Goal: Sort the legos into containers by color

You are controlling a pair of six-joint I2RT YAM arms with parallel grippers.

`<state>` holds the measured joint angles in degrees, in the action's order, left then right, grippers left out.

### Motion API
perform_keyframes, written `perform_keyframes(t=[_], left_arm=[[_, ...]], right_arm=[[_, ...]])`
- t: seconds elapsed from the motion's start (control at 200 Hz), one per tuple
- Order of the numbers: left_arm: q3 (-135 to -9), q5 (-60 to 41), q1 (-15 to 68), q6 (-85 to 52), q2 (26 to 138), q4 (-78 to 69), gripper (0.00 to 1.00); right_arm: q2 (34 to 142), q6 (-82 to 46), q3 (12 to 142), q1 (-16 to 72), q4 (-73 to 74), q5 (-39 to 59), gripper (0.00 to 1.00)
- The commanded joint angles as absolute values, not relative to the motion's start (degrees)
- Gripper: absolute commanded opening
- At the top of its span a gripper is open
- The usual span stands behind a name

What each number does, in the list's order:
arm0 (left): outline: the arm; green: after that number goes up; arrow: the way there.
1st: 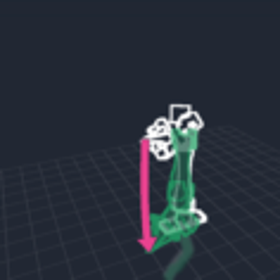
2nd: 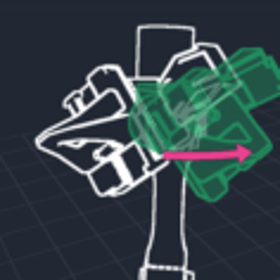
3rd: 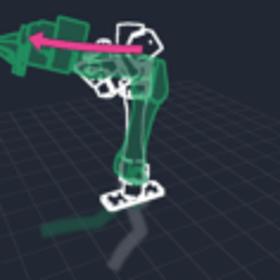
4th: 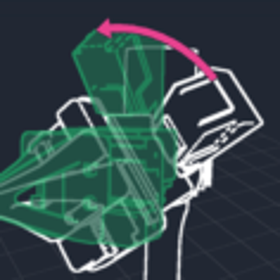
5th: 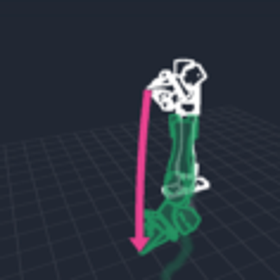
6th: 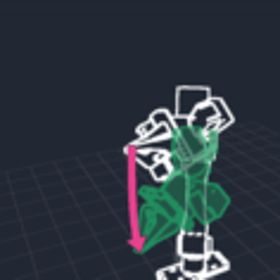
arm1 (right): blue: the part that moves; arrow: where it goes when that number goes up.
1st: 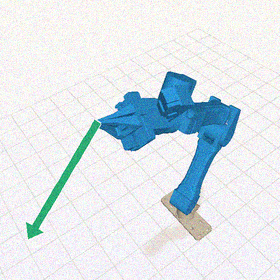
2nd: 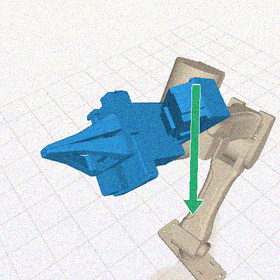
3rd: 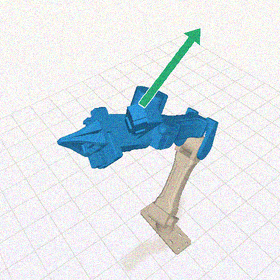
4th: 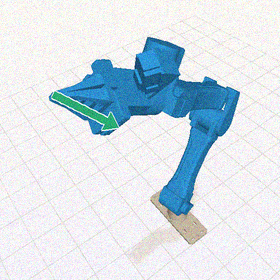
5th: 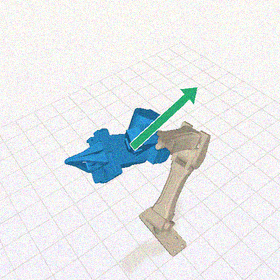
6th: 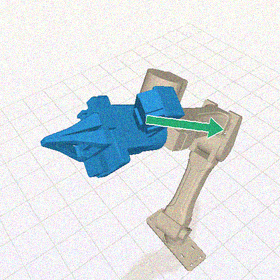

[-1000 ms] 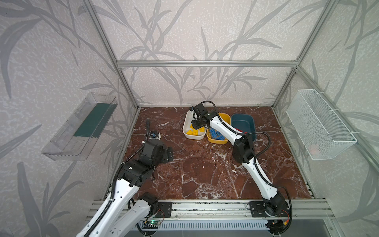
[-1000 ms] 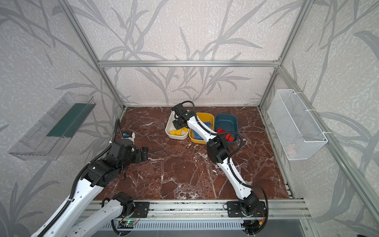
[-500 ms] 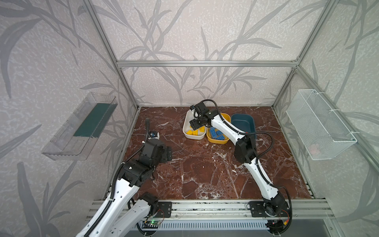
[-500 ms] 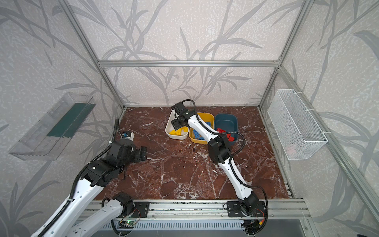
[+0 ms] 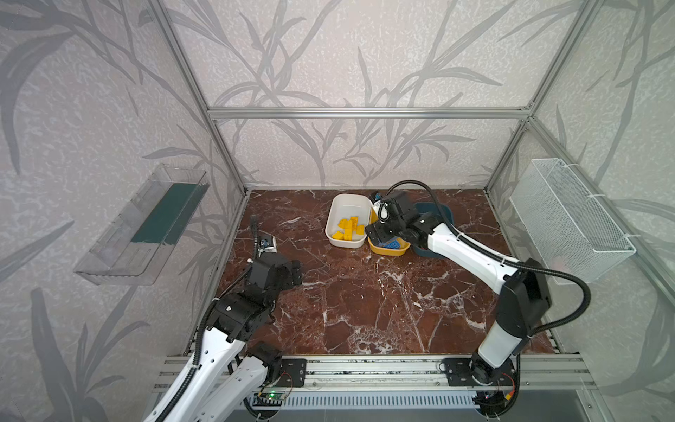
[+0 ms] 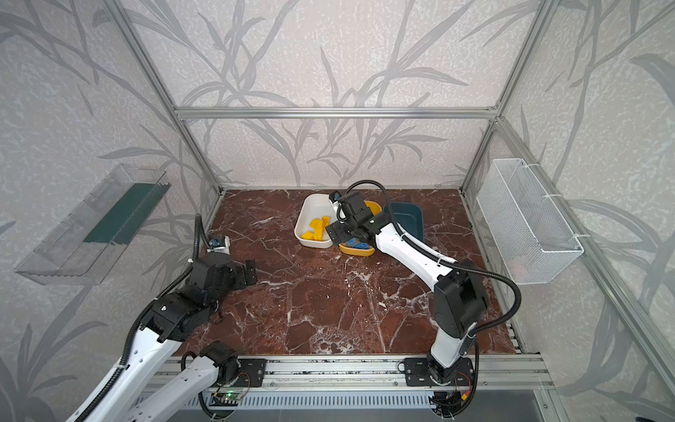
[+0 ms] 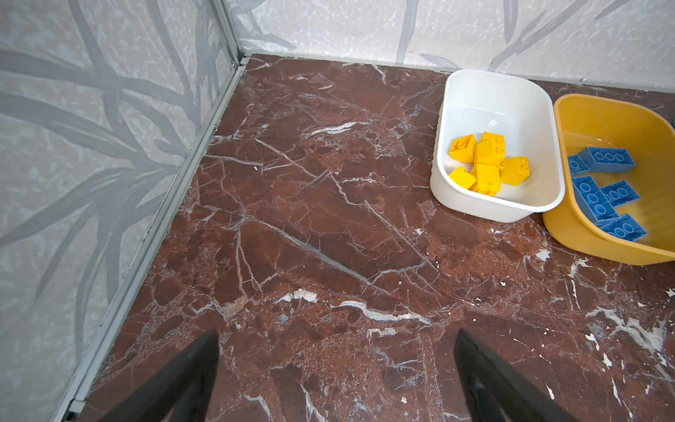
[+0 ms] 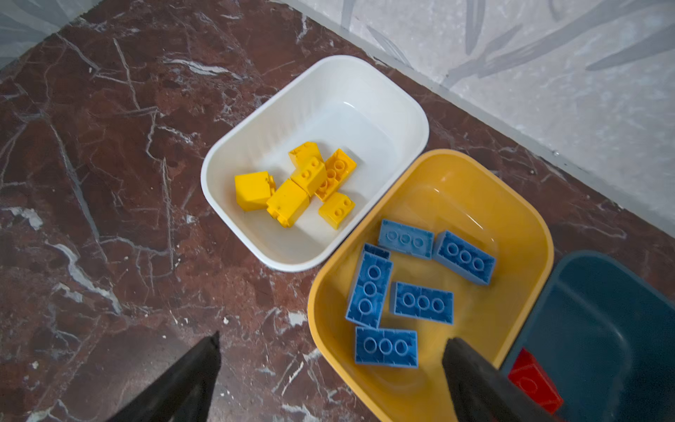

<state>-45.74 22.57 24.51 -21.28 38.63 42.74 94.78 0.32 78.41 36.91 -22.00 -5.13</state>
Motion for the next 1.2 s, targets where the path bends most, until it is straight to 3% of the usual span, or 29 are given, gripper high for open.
perform_keyframes(t=[0.0, 0.1, 0.22, 0.445, 0.6, 0.695, 0.825, 1.03, 1.195], left_arm=[[-43.1, 22.5, 24.1, -20.7, 38.2, 38.3, 0.99], [-41.1, 23.2, 23.5, -21.2, 39.5, 35.2, 0.99], [-34.9, 24.0, 21.8, -21.1, 43.7, 20.8, 0.99], [-41.9, 32.8, 13.2, -34.7, 64.3, 19.3, 0.99], [-47.3, 36.4, 8.4, -31.3, 77.1, 20.0, 0.99], [-47.5, 28.9, 3.4, -29.4, 79.9, 16.4, 0.99], [-46.2, 25.5, 2.5, -24.4, 81.0, 5.8, 0.99], [-45.9, 26.1, 1.7, -12.8, 85.3, -0.4, 0.99], [-37.0, 20.2, 1.1, -7.8, 85.3, -18.3, 0.99]], right_arm=[[88.5, 0.6, 69.3, 36.4, -14.5, -9.5, 0.99], [83.6, 0.2, 59.5, 36.4, -9.3, -15.0, 0.99], [78.9, 0.5, 47.5, 36.4, 1.2, -22.5, 0.99], [74.9, -3.2, 39.7, 34.2, 7.9, -37.5, 0.99], [74.6, -6.7, 40.3, 26.6, 3.9, -36.4, 0.99], [74.1, -6.9, 38.4, 20.9, 5.5, -33.5, 0.99], [74.6, -5.9, 34.1, 14.7, 12.7, -29.2, 0.99], [82.4, -3.9, 30.1, 11.4, 26.4, -27.3, 0.99], [84.2, 0.6, 28.4, 11.3, 35.7, -25.5, 0.99]])
